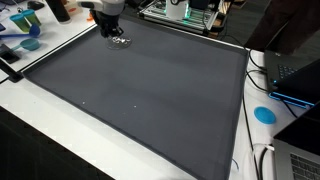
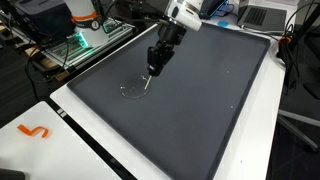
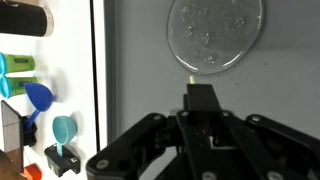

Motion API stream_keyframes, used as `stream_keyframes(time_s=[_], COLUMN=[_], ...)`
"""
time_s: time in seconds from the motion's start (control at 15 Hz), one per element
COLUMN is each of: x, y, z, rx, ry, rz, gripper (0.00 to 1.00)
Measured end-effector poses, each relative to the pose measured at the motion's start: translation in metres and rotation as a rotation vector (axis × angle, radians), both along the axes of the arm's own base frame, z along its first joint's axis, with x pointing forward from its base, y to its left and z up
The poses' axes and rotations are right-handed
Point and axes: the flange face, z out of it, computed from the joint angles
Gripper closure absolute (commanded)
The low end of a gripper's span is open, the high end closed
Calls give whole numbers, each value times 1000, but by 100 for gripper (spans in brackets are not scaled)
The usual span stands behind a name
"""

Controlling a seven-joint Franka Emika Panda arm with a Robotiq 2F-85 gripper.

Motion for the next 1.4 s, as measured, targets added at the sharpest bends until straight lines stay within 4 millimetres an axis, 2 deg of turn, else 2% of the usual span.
stream_keyframes(time_s=[0.33,0.6,1.4], x=[2,7,22], y=[8,9,15], z=[-22,-31,-26], rx=[-88,-126,-241], ry=[-26,-40,40], rz=[-2,-21,-96], gripper=[96,96,96])
